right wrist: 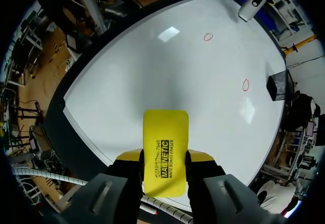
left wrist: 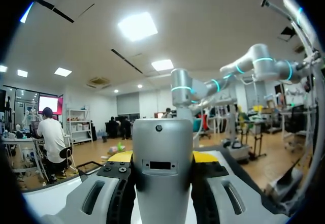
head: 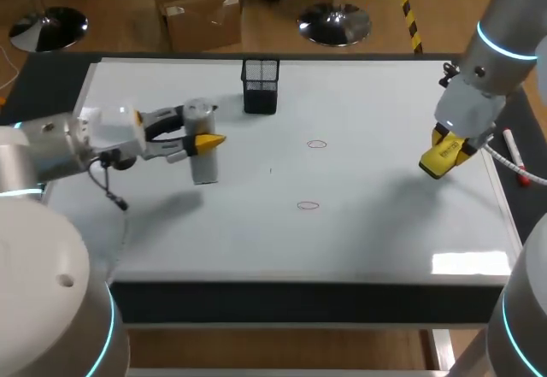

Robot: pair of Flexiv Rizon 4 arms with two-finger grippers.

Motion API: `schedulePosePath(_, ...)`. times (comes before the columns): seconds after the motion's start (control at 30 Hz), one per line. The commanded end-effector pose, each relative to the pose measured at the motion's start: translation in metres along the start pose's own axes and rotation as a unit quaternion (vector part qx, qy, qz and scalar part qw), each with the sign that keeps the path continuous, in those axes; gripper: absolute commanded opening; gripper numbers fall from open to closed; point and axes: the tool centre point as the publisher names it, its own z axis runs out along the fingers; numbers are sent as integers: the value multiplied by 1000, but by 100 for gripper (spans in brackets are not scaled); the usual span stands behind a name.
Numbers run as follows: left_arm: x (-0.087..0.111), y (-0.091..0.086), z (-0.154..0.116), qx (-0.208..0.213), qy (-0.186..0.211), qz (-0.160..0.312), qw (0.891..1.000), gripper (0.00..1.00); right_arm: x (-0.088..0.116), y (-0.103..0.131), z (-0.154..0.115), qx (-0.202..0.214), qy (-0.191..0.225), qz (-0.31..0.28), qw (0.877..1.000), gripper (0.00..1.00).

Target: Pick up the inspection probe, press it on each red-marked spot on the whiteboard one by one, put down the probe, pick up the eraser, and wipe off all the red marks.

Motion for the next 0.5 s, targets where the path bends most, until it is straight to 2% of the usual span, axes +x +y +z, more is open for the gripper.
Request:
schedulePosePath(0.03, -5, 3, 33, 5, -2, -1, 1000, 0, 0, -1, -1, 1, 1, -1, 1000, 0)
schedulePosePath(0.17, -10, 3, 54, 13, 7, -5, 1000, 0, 0, -1, -1, 1, 1, -1, 1000, 0)
schedulePosePath(0.5, -22, 8, 113, 13, 60, -11, 998, 0, 0, -1, -1, 1, 1, -1, 1000, 0)
